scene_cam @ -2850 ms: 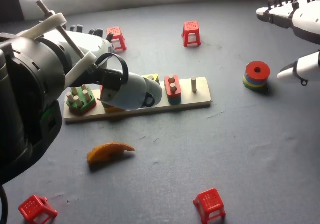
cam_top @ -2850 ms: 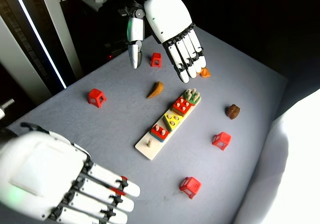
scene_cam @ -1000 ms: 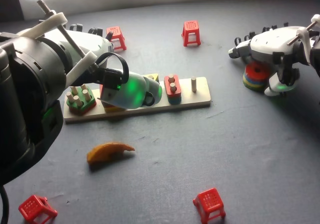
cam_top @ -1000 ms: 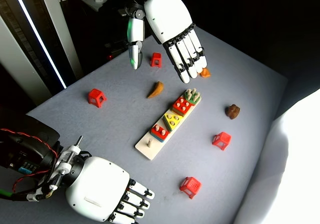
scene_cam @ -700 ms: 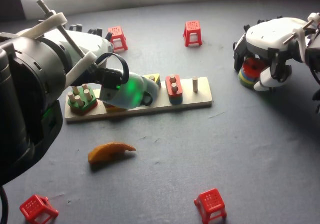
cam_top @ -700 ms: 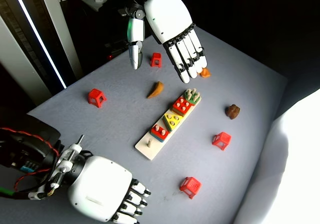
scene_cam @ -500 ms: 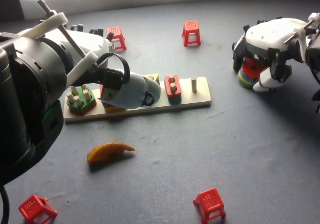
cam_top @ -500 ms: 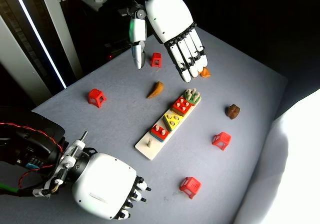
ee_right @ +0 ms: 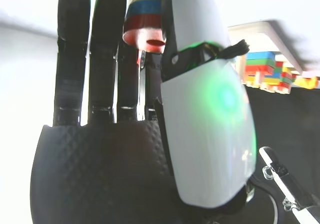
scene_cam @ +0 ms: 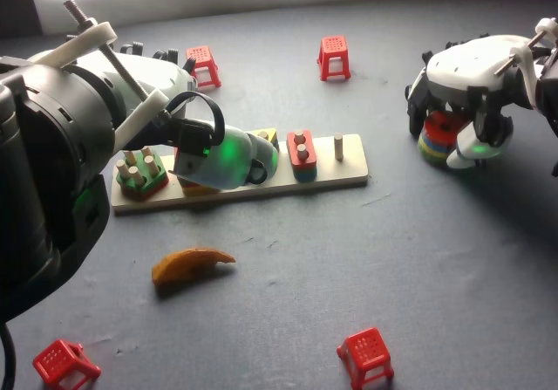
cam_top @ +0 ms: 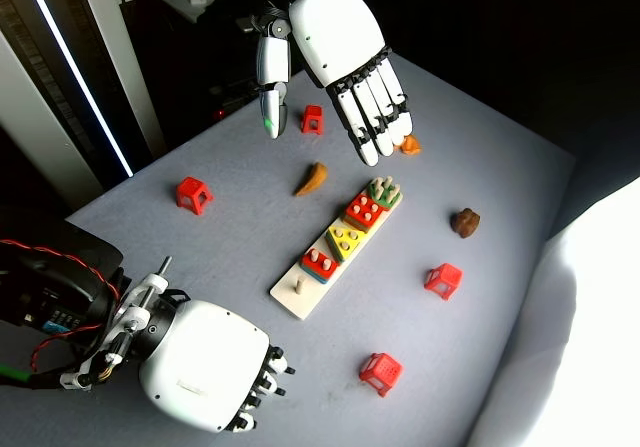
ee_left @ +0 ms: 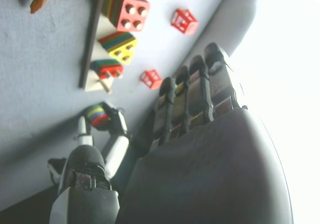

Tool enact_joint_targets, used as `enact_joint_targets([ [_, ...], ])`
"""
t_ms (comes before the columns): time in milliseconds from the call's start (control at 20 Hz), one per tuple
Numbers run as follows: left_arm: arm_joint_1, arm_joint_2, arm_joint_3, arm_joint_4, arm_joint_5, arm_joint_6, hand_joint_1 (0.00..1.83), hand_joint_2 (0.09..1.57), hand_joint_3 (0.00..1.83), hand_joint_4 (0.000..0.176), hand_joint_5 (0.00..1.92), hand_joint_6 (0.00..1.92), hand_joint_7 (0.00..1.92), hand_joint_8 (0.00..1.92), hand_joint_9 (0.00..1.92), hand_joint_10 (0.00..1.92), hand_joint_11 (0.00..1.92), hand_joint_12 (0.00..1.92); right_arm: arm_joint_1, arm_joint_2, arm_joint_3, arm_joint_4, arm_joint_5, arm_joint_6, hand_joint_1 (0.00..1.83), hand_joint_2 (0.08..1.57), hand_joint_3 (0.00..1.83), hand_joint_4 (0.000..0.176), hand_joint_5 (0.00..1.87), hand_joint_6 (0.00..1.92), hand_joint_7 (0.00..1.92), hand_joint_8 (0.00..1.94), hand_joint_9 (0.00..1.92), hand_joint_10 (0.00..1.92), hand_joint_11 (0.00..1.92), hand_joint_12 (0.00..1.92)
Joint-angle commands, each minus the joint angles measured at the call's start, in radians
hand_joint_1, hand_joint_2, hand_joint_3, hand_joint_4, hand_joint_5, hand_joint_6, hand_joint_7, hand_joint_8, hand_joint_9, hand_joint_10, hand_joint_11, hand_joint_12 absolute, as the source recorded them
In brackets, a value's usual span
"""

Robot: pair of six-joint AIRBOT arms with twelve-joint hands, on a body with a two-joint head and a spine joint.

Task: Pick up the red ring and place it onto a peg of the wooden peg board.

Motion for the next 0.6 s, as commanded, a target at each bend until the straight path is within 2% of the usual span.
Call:
enact_joint_targets([
  [0, -0.006, -0.001, -0.002, 0.086, 0.002, 0.002, 0.00, 1.10, 0.00, 0.000, 0.09, 0.00, 0.07, 0.00, 0.04, 0.00, 0.00, 0.12, 0.014, 0.010, -0.018, -0.007, 0.015, -0.017, 1.39, 1.07, 0.00, 0.000, 1.00, 0.95, 1.10, 0.71, 1.03, 1.04, 0.90, 1.28],
  [50, -0.006, -0.001, -0.002, 0.086, 0.002, 0.002, 0.00, 1.11, 0.00, 0.000, 0.09, 0.00, 0.07, 0.00, 0.05, 0.00, 0.00, 0.17, 0.016, 0.015, -0.027, -0.007, 0.015, -0.025, 1.39, 1.07, 0.00, 0.000, 1.01, 0.94, 1.10, 0.71, 1.03, 1.04, 0.89, 1.28],
  [150, -0.006, -0.001, -0.002, 0.086, 0.002, 0.002, 0.00, 1.13, 0.00, 0.000, 0.08, 0.00, 0.06, 0.00, 0.04, 0.00, 0.00, 0.13, 0.034, 0.027, -0.050, -0.007, 0.014, -0.044, 1.38, 1.08, 0.00, 0.000, 0.99, 0.99, 1.04, 0.81, 0.99, 1.10, 0.86, 1.31],
  [350, -0.006, -0.001, -0.002, 0.086, 0.002, 0.002, 0.00, 1.11, 0.00, 0.000, 0.10, 0.00, 0.08, 0.00, 0.06, 0.00, 0.00, 0.18, 0.101, 0.025, -0.051, -0.006, -0.016, -0.080, 1.38, 1.08, 0.00, 0.000, 0.98, 1.00, 1.06, 0.74, 1.01, 1.08, 0.90, 1.30],
  [550, -0.006, -0.001, -0.001, 0.086, 0.002, 0.002, 0.00, 1.11, 0.00, 0.000, 0.08, 0.00, 0.06, 0.00, 0.05, 0.00, 0.00, 0.14, 0.152, 0.009, -0.050, -0.006, -0.024, -0.093, 1.37, 1.11, 0.00, 0.000, 0.93, 1.11, 0.98, 0.87, 0.96, 1.14, 0.89, 1.29],
])
